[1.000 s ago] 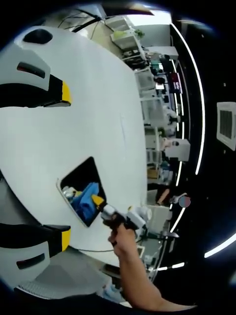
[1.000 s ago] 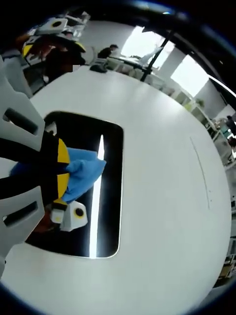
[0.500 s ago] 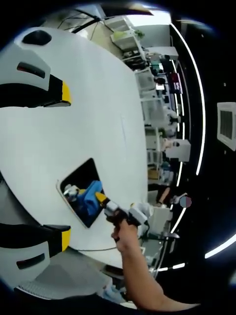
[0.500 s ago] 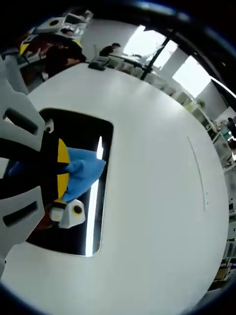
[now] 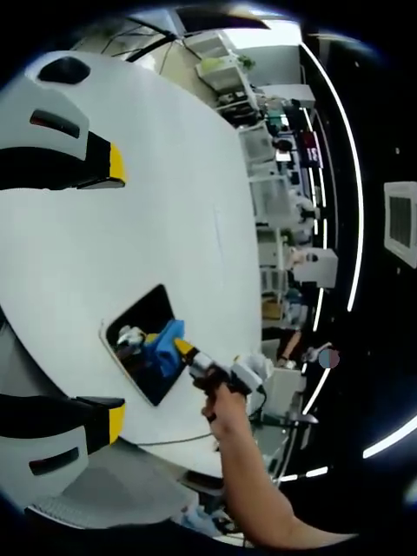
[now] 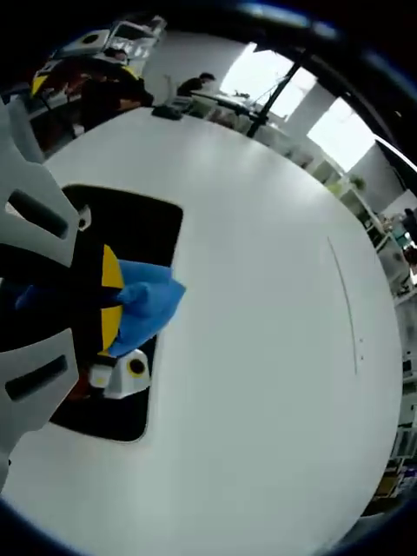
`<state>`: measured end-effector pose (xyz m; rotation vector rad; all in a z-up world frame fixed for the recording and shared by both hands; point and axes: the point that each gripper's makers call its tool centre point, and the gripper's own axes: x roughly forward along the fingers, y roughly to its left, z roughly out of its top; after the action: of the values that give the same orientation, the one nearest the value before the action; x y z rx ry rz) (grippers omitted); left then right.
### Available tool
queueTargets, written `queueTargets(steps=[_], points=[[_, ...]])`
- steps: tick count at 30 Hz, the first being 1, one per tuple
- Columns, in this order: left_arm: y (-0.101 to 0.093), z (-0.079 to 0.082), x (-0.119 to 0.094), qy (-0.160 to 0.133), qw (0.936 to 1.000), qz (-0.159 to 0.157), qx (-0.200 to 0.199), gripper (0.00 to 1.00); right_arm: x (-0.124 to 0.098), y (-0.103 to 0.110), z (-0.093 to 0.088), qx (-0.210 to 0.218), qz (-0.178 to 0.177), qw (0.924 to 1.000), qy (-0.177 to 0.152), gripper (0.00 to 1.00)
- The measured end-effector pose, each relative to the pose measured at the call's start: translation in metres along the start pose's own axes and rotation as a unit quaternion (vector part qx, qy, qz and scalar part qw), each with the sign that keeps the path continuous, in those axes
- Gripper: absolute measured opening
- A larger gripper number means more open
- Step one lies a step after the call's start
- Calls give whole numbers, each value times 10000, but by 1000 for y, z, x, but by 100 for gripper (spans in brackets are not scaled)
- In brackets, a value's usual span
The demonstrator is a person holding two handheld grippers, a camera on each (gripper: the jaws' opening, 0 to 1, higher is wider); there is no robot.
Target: Wipe the mirror surface with the cleaning cloth until all visible marks leave the cleaned area.
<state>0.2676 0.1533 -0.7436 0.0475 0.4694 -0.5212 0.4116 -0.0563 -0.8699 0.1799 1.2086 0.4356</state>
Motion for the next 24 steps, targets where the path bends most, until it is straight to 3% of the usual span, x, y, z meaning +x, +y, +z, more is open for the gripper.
queueTargets(steps=[24], points=[[-6, -2, 0, 12, 10000, 5, -26, 100, -3, -8, -1, -51, 40, 10000, 21, 0]])
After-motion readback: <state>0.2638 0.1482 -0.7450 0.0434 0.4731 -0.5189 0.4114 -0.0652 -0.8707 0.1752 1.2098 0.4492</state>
